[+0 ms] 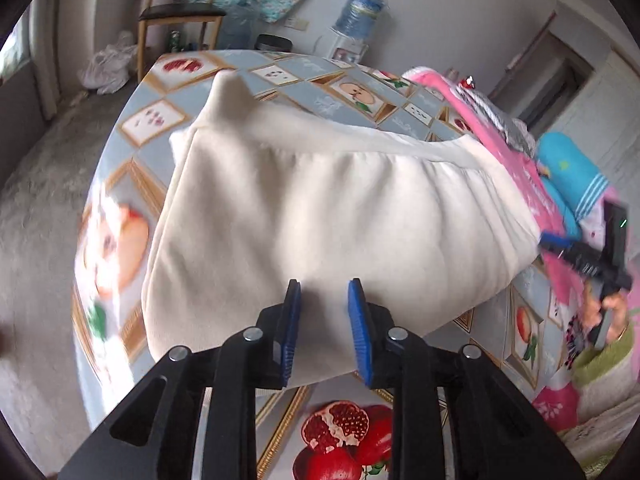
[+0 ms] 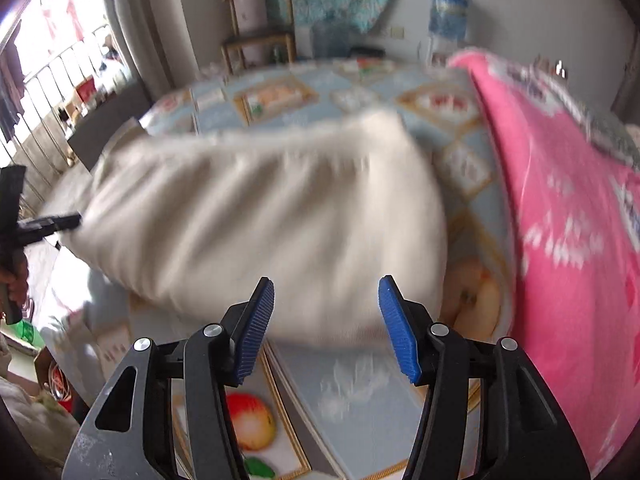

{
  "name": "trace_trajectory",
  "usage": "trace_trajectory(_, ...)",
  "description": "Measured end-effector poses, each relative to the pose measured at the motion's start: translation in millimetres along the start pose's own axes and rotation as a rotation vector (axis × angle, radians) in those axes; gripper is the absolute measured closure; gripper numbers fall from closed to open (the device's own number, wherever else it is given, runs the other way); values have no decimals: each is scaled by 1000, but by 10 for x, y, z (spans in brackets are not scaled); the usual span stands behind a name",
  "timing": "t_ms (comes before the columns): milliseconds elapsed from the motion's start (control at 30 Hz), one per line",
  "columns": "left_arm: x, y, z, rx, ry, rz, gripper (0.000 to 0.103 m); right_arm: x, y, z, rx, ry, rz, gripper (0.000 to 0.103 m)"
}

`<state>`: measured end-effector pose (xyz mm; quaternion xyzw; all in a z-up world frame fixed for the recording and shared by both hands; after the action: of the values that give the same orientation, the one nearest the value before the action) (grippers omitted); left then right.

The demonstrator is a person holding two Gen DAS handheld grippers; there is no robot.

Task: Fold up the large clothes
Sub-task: 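Fold the lifted jacket section over the folded bundle with both tools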

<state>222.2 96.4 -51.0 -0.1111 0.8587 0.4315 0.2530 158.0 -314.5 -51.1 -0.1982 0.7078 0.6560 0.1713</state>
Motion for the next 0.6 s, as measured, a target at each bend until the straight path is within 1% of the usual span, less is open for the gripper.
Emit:
trace_trajectory(33, 39, -18, 35, 12, 16, -9, 77, 62, -99, -12, -3, -7, 15, 50)
trace_trajectory(67, 67, -27, 40, 13, 7, -17, 77, 94, -136, -23, -7, -17, 4, 50)
trace_trajectory(133, 106, -45, 6, -4, -31, -34, 77, 102, -119, -6, 4, -10, -12, 50)
trace_trajectory(200, 115, -35, -33, -21, -41, -36, 77, 99, -74, 30, 32, 17, -11, 50)
trace_trajectory(267, 85, 24, -82, -56, -39, -44, 77, 76, 49, 51, 69, 26, -12, 50)
trace_trajectory(333, 72, 119, -221, -97, -90, -66, 76, 47, 247, 68, 52, 7, -63, 50)
trace_trajectory(400, 66, 164, -331, -111, -147, -79, 71, 11, 389, 91, 30, -18, -116, 48)
trace_trajectory(433, 80, 146, -391, -122, -174, -78, 63, -18, 388, 106, 26, -25, -130, 46)
trace_trajectory(467, 93, 93, -405, -146, -185, -64, 58, -31, 350, 120, 23, -32, -133, 45)
trace_trajectory(500, 111, -3, -388, -184, -188, -34, 58, -29, 268, 131, 22, -37, -118, 45)
trace_trajectory(533, 142, -88, -356, -215, -184, -9, 56, -14, 134, 144, 28, -39, -83, 45)
trace_trajectory(567, 173, -104, -331, -216, -170, -14, 56, 18, 11, 151, 46, -38, -43, 45)
trace_trajectory(600, 168, -82, -324, -211, -155, -24, 56, 46, -54, 160, 59, -27, -26, 45)
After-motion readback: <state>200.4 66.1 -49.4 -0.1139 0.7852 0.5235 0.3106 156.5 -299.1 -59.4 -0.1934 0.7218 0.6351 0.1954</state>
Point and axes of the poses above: each gripper's, at about its wrist camera, not at the fingertips, and y roughly against the way its jaws point, z to its left, x to its underside, the point moved 2 cm from there along -y, roughly the way its jaws point, and after that the axes turned 8 degrees about x, right-handed, at the moved point
